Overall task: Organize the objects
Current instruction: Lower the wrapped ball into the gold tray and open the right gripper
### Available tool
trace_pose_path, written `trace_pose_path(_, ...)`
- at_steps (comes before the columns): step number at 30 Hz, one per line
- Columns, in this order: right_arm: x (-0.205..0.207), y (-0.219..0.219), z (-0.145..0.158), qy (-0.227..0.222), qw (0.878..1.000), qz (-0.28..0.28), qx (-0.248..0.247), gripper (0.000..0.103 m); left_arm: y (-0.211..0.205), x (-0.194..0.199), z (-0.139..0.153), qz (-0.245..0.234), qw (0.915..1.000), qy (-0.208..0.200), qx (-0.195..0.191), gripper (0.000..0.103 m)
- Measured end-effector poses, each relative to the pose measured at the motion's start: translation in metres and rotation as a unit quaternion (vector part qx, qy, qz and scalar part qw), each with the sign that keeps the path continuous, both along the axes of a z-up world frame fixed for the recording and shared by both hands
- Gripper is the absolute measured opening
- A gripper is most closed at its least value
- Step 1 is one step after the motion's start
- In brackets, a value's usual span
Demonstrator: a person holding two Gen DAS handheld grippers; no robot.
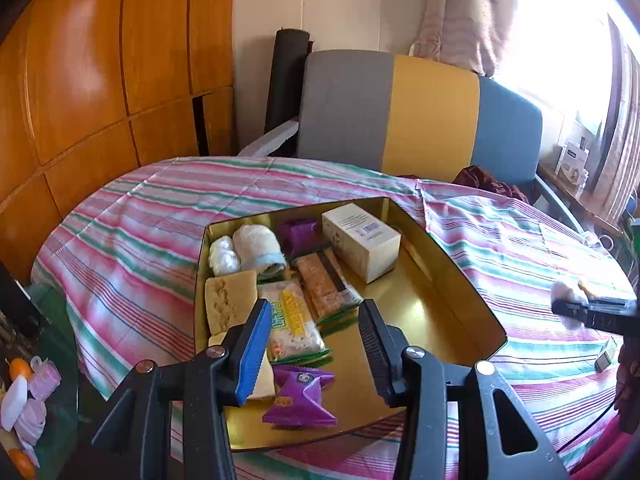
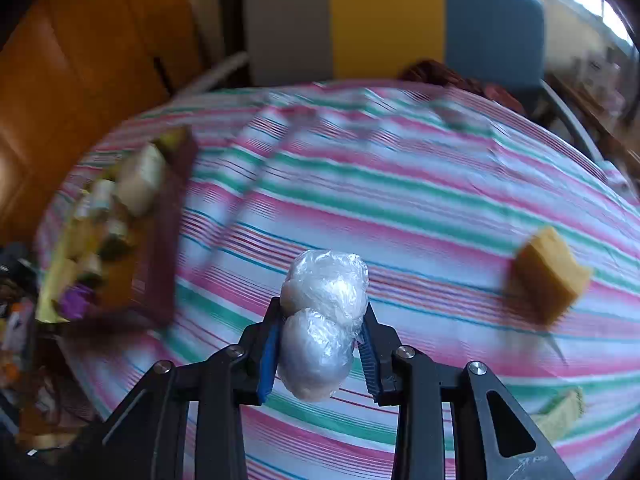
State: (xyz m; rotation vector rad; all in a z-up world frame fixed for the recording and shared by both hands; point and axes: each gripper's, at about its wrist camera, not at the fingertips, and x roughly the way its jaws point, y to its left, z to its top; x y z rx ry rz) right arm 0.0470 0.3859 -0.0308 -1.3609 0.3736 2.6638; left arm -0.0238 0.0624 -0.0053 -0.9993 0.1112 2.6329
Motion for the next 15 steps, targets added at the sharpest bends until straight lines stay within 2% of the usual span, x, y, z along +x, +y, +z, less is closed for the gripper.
trace_pose_path(7, -0.047, -0.091, 0.021, 0.046, 0.993, 0.103, -0.027, 0.035, -0.027, -0.009, -0.011, 0.031, 0.9992, -0.024, 0.010, 0.045)
trace_pose_path(11, -0.067, -0.132, 0.012, 0.039, 0.988, 0.144, -0.031, 0.036, -0.049, -0.015, -0.014, 0.066, 0.9973, -0.030, 0.015, 0.045)
trace_pose_path(15, -0.088, -0.167, -0.011, 0.016, 0.983, 0.176, -0.042, 0.036, -0.066, -0.020, -0.018, 0.088, 0.9955, -0.033, 0.017, 0.045)
